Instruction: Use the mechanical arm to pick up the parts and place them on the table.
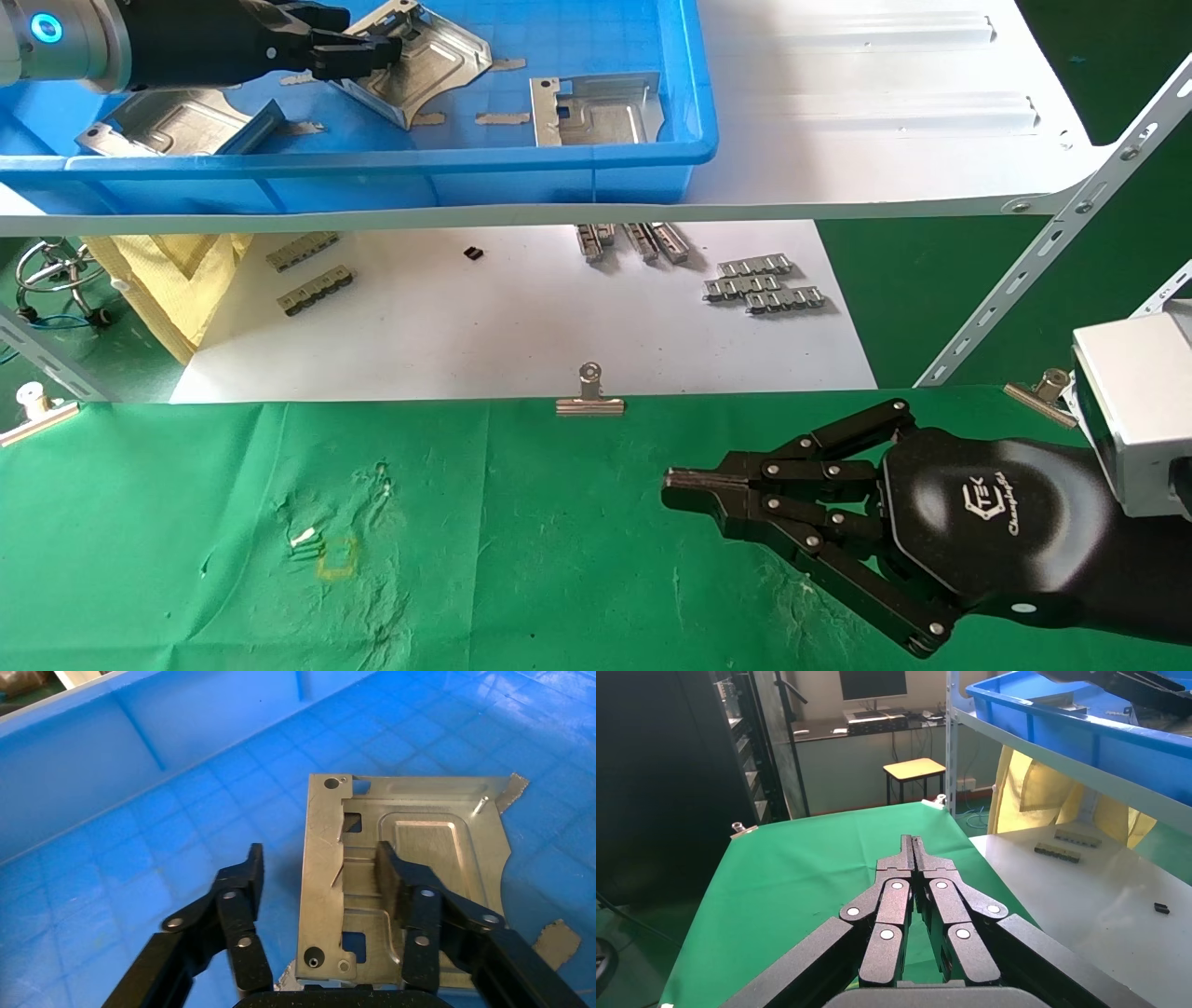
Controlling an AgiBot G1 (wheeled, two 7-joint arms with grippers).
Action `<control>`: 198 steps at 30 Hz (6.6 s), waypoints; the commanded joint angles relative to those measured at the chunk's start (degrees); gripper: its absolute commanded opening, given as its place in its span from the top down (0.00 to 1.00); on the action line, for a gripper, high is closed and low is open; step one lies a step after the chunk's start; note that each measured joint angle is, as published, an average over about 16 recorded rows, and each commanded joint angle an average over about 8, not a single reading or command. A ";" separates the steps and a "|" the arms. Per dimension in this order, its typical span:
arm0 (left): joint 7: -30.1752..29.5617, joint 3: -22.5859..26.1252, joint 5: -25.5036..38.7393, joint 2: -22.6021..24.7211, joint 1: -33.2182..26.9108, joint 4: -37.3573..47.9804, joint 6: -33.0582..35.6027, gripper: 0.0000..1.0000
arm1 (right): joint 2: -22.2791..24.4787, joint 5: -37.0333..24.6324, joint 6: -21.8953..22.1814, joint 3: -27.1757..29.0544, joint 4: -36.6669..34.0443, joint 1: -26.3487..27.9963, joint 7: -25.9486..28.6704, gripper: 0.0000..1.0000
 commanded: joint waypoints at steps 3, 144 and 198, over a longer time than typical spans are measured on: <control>0.47 0.06 0.09 -0.13 -0.14 0.08 -0.04 1.00 | 0.00 0.00 0.00 0.00 0.00 0.00 0.00 1.00; 22.85 2.36 -33.86 -22.70 38.61 -19.24 37.90 0.00 | 0.03 0.06 0.04 -0.06 -0.02 0.01 -0.04 0.00; -3.97 -19.06 -43.47 -34.90 60.24 -75.00 33.56 0.00 | 0.05 0.07 0.06 -0.08 -0.04 0.00 -0.05 0.00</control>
